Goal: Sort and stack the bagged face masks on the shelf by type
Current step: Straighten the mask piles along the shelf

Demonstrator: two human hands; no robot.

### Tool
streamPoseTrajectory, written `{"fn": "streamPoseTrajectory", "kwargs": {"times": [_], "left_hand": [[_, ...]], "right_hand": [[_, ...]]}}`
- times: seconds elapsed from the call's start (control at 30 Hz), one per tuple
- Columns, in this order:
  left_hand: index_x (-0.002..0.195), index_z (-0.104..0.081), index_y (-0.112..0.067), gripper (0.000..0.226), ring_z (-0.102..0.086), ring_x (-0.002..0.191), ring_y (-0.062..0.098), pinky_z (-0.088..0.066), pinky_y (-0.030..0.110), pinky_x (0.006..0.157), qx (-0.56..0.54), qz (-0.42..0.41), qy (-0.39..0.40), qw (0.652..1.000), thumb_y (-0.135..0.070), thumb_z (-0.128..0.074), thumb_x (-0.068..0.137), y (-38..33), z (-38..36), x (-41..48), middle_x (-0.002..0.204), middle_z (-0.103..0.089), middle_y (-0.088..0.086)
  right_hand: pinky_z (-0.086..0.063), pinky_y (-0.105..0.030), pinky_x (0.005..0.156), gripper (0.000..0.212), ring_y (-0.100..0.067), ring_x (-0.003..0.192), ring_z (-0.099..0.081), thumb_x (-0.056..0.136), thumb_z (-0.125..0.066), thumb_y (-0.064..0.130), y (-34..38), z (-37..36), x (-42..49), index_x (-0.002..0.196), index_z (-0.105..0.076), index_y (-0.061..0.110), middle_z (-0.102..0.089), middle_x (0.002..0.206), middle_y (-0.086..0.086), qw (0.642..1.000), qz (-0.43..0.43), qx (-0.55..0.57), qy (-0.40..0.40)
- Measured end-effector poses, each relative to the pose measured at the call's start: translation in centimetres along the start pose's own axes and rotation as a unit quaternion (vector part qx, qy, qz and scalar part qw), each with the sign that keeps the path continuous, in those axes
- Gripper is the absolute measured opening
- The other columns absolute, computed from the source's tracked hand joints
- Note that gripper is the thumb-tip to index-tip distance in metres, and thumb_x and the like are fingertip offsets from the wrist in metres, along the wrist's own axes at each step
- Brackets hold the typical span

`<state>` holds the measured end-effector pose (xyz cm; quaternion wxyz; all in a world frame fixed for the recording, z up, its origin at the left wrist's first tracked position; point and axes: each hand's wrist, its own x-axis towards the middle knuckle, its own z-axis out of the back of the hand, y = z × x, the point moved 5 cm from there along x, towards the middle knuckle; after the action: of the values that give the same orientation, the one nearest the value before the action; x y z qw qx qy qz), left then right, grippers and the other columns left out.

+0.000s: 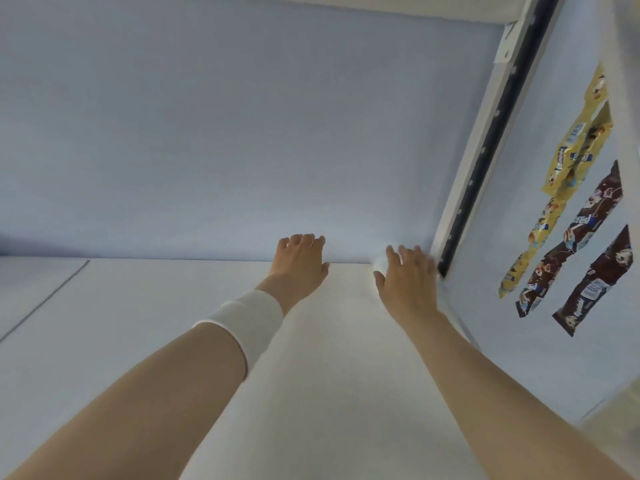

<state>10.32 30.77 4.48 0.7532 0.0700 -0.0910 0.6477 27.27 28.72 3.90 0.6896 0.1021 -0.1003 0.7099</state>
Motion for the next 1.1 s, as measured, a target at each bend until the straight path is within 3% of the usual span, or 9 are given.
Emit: {"fn": "streamPoseTrajectory", "kwargs": {"times": [0.13,0.43,0.67,0.83,0.93,1.1], "left_hand": [[0.145,-0.024,-0.014,0.053,-0.026,0.14,0.024,-0.018,0.038,0.115,0.044,0.024,0.004,0.999,-0.037,-0.036,0.099,8.4,1.9,-5.0,0.15,-0.03,0.005],[0.147,-0.021,-0.013,0.056,-0.019,0.143,0.025,-0.013,0.037,0.115,0.088,0.102,0.008,0.991,-0.037,-0.036,0.099,32.6,4.6,-18.2,0.154,-0.023,0.007],[0.144,-0.029,-0.014,0.053,-0.03,0.138,0.024,-0.02,0.037,0.112,0.076,0.173,-0.006,0.982,-0.038,-0.038,0.098,46.9,5.3,-23.4,0.15,-0.033,0.005],[0.145,-0.029,-0.015,0.054,-0.034,0.136,0.025,-0.025,0.036,0.109,-0.001,0.268,-0.035,0.963,-0.038,-0.039,0.097,54.5,5.7,-25.7,0.148,-0.036,0.006],[0.144,-0.03,-0.012,0.054,-0.037,0.133,0.029,-0.028,0.037,0.108,-0.082,0.329,-0.023,0.941,-0.037,-0.04,0.098,58.9,5.4,-26.6,0.146,-0.038,0.011],[0.142,-0.03,-0.003,0.056,-0.035,0.133,0.035,-0.029,0.038,0.107,-0.192,0.375,-0.01,0.907,-0.035,-0.043,0.097,65.4,5.4,-24.3,0.144,-0.037,0.019]], "right_hand": [[-0.012,-0.045,0.116,0.058,-0.032,0.143,-0.012,0.099,-0.033,0.039,9.8,0.7,-1.4,0.147,-0.017,0.012,-0.023,0.153,-0.01,0.995,0.097,-0.027,0.024],[-0.009,-0.045,0.117,0.058,-0.03,0.145,-0.009,0.1,-0.029,0.039,35.7,1.0,-6.6,0.148,-0.014,0.012,-0.017,0.156,-0.008,0.981,0.191,-0.003,0.043],[-0.009,-0.044,0.117,0.057,-0.028,0.145,-0.011,0.099,-0.029,0.04,50.3,0.1,-8.3,0.148,-0.018,0.013,-0.021,0.155,-0.007,0.968,0.242,0.017,0.069],[-0.028,-0.038,0.11,0.054,-0.028,0.135,-0.033,0.098,-0.035,0.04,56.9,-1.0,-6.7,0.143,-0.029,0.01,-0.038,0.145,-0.01,0.963,0.197,0.15,0.108],[-0.029,-0.036,0.108,0.058,-0.028,0.134,-0.035,0.098,-0.037,0.04,61.0,-2.2,-6.9,0.145,-0.026,0.009,-0.036,0.147,-0.012,0.931,0.14,0.276,0.193],[-0.026,-0.031,0.109,0.064,-0.027,0.138,-0.032,0.097,-0.04,0.04,67.3,-3.0,-5.4,0.146,-0.024,0.003,-0.033,0.15,-0.013,0.887,0.071,0.387,0.242]]}}
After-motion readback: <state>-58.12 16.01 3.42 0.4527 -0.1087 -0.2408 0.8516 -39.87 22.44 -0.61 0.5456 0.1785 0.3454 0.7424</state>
